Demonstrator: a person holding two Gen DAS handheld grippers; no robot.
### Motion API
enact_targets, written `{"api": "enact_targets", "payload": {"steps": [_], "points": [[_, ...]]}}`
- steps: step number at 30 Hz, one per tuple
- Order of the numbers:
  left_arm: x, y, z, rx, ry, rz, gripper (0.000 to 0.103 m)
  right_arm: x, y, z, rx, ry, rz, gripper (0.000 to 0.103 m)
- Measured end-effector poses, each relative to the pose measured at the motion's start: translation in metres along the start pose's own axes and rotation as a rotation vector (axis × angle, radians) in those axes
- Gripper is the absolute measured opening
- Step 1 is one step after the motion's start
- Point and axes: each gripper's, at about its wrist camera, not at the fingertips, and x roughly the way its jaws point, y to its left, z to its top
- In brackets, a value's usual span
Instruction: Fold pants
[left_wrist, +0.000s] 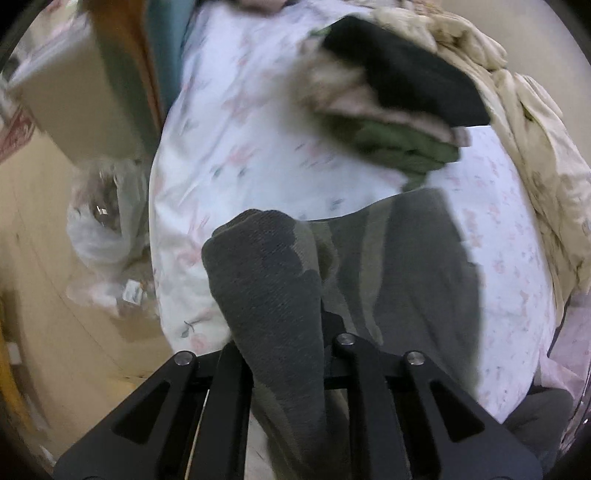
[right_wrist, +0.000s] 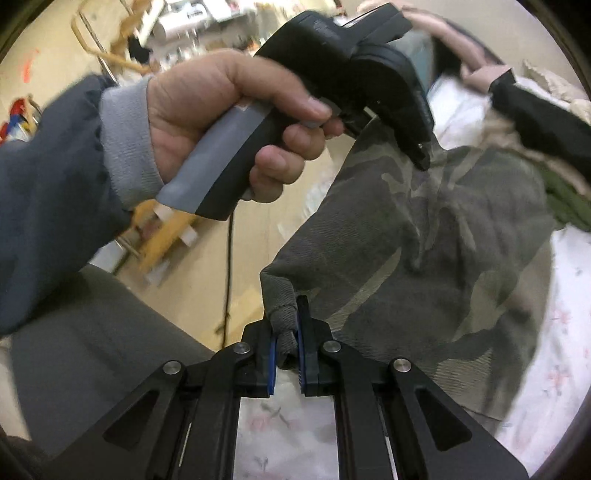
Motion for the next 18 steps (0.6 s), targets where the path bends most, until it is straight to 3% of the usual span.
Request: {"api": "enact_targets", "payload": {"steps": [3,4,5,6,7,9,10,11,12,13,14,16,18], "points": [[0.026,0.015,-0.004,-0.018,0.017,0.03,0.033,0.035,0.0,-0.002,0.038,0.046,-0.042,0.015],[0.029,0.015,-0.001,-0.001,0.028,0.042,0.036,0.042,-0.003,-0.003,0.076,0.051,-0.034,0.023],[0.027,0.016,0.0,0.004,0.022,0.053,0.049,0.044,-0.005,-0.003,0.103,0.048,-0.014,0.031],[0.023,0.019,0.001,-0.004,0.003,0.095,0.073,0.043,-0.006,-0.004,0.123,0.045,0.026,0.044],[0.017,0.023,0.001,-0.018,-0.02,0.14,0.081,0.042,-0.005,-0.005,0.132,0.052,0.092,0.046],[0.001,0.036,-0.003,-0.048,-0.081,0.248,0.084,0.031,0.0,-0.01,0.113,0.091,0.193,0.044],[-0.007,0.042,-0.004,-0.054,-0.093,0.249,0.084,0.02,0.001,-0.014,0.099,0.084,0.192,0.044],[-0.015,0.048,-0.007,-0.072,-0.105,0.229,0.084,0.003,-0.003,-0.017,0.098,0.047,0.173,0.044],[-0.027,0.057,-0.011,-0.131,-0.127,0.207,0.084,-0.019,-0.011,-0.022,0.125,-0.006,0.154,0.052],[-0.037,0.061,-0.015,-0.181,-0.151,0.169,0.083,-0.043,-0.03,-0.029,0.186,-0.062,0.132,0.073],[-0.047,0.062,-0.018,-0.216,-0.174,0.109,0.083,-0.061,-0.047,-0.036,0.242,-0.105,0.092,0.083],[-0.058,0.05,-0.024,-0.187,-0.188,-0.011,0.084,-0.096,-0.09,-0.058,0.376,-0.217,-0.033,0.098],[-0.056,0.029,-0.032,-0.083,-0.179,-0.083,0.084,-0.106,-0.127,-0.079,0.524,-0.234,-0.082,0.1]]}}
